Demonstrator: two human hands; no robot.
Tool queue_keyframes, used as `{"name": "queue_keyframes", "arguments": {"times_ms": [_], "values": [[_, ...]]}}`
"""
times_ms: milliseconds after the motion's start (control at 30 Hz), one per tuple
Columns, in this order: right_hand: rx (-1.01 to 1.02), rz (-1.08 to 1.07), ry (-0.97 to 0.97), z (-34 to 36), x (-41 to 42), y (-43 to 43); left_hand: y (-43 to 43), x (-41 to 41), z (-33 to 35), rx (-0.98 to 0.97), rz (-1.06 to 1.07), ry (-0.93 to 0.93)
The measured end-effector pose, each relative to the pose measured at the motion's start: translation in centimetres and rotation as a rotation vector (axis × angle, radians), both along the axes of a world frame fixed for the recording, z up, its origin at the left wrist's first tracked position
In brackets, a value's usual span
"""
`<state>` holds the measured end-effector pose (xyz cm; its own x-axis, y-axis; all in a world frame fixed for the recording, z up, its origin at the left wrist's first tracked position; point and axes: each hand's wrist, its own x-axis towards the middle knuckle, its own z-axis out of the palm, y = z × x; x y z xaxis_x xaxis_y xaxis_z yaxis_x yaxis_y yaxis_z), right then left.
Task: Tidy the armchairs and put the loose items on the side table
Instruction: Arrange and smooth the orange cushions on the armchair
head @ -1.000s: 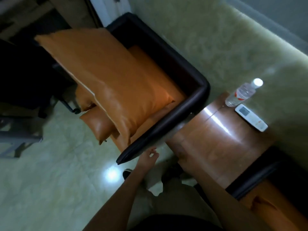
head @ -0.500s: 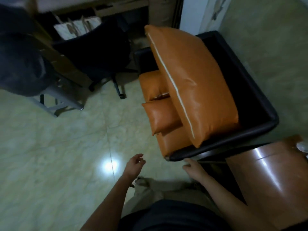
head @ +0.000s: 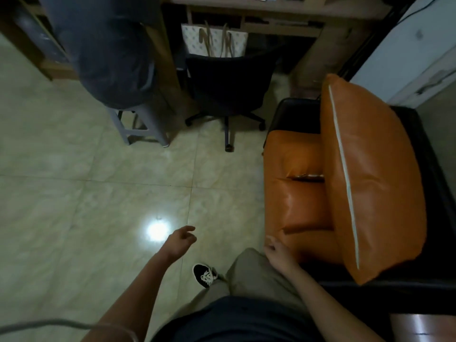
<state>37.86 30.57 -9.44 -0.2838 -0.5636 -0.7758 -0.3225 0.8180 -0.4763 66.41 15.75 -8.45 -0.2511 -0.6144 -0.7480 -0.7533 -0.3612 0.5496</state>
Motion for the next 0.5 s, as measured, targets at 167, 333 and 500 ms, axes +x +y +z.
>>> {"name": "queue_keyframes", "arguments": {"times_ms": [167,333,500], "values": [[-0.01,0.007,-0.004,-0.1,0.3,-5.6,-3.3,0.7,-0.1,0.033,-0.048,-0.035],[-0.042,-0.052,0.01,-1.3,-2.7,-11.4,-10.3,-3.3,-0.9,0.038,-0.129,-0.061],[-0.066,-0.227,0.048,-3.3,-9.8,-16.5,-19.2,-12.2,-1.9,0.004,-0.223,-0.02]]}}
